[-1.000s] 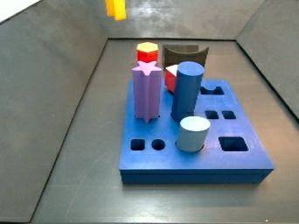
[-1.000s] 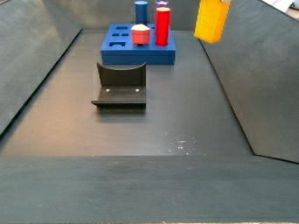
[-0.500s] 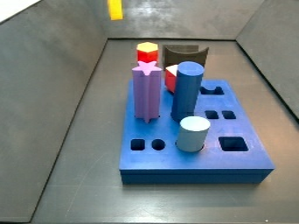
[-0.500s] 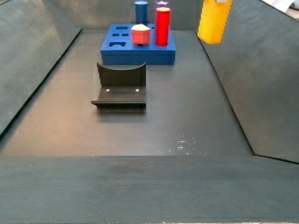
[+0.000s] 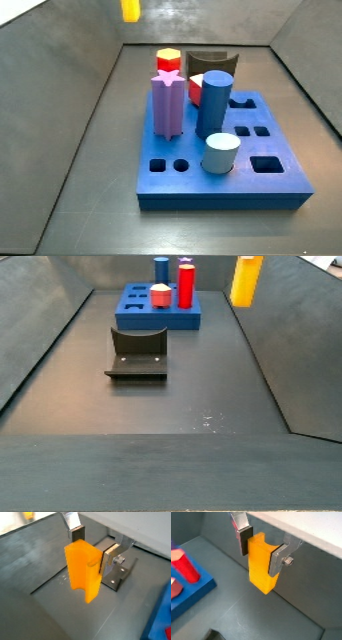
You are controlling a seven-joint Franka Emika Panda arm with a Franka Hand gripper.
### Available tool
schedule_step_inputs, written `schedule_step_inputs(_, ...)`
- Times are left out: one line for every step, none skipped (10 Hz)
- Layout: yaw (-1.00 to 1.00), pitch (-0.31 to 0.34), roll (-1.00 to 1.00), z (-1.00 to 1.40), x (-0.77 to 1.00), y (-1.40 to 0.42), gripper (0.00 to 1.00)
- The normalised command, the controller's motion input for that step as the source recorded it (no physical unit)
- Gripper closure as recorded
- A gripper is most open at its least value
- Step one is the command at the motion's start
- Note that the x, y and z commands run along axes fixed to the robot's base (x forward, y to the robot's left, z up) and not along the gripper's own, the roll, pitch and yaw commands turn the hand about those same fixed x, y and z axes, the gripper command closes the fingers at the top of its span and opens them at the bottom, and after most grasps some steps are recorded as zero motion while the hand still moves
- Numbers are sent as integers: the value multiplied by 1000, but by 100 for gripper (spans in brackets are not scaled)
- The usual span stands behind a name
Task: Pick up the arch object. Move up. Place the arch object on the fixture. Regrasp the arch object. Rotate the arch object. Move to above the board. Insert the arch object.
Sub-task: Rotate the arch object.
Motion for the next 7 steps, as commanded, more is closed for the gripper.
schedule_step_inputs(-1000, 40, -57, 5, -3, 22, 100)
schedule_step_inputs(-1000, 43, -62, 5, -3, 21, 100)
schedule_step_inputs(-1000, 47, -68, 5, -3, 22, 100)
schedule_step_inputs(-1000, 53, -77, 6, -2, 22, 100)
schedule_step_inputs(-1000, 59, -86, 7, -1, 22, 100)
schedule_step_inputs(-1000, 67, -97, 7, -1, 22, 100)
schedule_step_inputs(-1000, 81, -117, 9, 0, 22, 100)
